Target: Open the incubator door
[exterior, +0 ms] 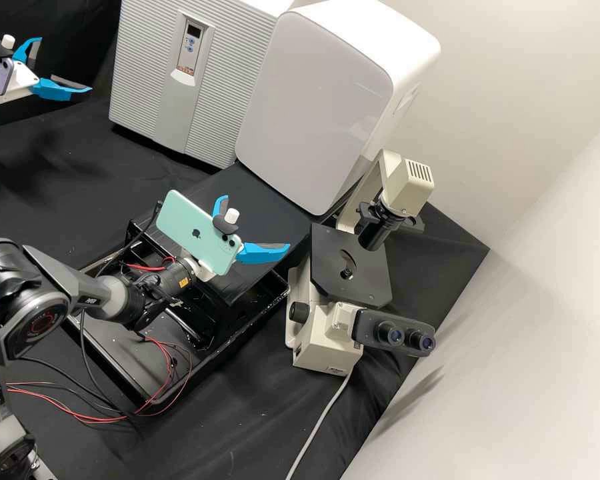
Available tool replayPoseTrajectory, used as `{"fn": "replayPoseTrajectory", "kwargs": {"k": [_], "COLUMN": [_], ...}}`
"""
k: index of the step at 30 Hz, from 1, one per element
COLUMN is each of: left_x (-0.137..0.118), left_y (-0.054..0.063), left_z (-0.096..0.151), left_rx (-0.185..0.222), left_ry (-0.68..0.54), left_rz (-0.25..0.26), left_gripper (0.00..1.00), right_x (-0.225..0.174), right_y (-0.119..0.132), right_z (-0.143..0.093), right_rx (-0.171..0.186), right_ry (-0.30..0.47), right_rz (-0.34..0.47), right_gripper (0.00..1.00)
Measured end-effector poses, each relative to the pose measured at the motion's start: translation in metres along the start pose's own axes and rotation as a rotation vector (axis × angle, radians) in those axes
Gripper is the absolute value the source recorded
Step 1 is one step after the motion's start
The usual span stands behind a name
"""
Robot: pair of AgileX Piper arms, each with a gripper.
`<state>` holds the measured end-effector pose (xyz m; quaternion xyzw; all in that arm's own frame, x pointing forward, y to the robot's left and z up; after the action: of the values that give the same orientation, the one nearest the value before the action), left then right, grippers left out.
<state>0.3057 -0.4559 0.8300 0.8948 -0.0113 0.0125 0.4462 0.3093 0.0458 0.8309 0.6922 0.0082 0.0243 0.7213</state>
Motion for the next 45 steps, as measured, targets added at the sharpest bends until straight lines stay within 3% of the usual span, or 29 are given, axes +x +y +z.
{"fn": "replayPoseTrajectory", "kwargs": {"k": [18, 22, 25, 33, 45], "left_x": [0.003, 0.024, 0.046, 0.106, 0.162], "left_y": [-0.003, -0.002, -0.004, -0.005, 0.01], "left_z": [0.0, -0.008, -0.021, -0.056, -0.055], "left_rx": [0.005, 0.036, 0.028, -0.025, -0.09], "left_ry": [-0.004, -0.057, -0.066, -0.08, -0.25], "left_rz": [-0.009, -0.001, -0.001, -0.019, 0.017], "left_gripper": [1.0, 1.0, 1.0, 1.0, 1.0], "right_x": [0.0, 0.0, 0.0, 0.0, 0.0], "right_y": [0.0, 0.0, 0.0, 0.0, 0.0], "right_z": [0.0, 0.0, 0.0, 0.0, 0.0], "right_rx": [0.0, 0.0, 0.0, 0.0, 0.0], "right_ry": [0.0, 0.0, 0.0, 0.0, 0.0], "right_rz": [0.0, 0.0, 0.0, 0.0, 0.0], "right_gripper": [1.0, 1.0, 1.0, 1.0, 1.0]}}
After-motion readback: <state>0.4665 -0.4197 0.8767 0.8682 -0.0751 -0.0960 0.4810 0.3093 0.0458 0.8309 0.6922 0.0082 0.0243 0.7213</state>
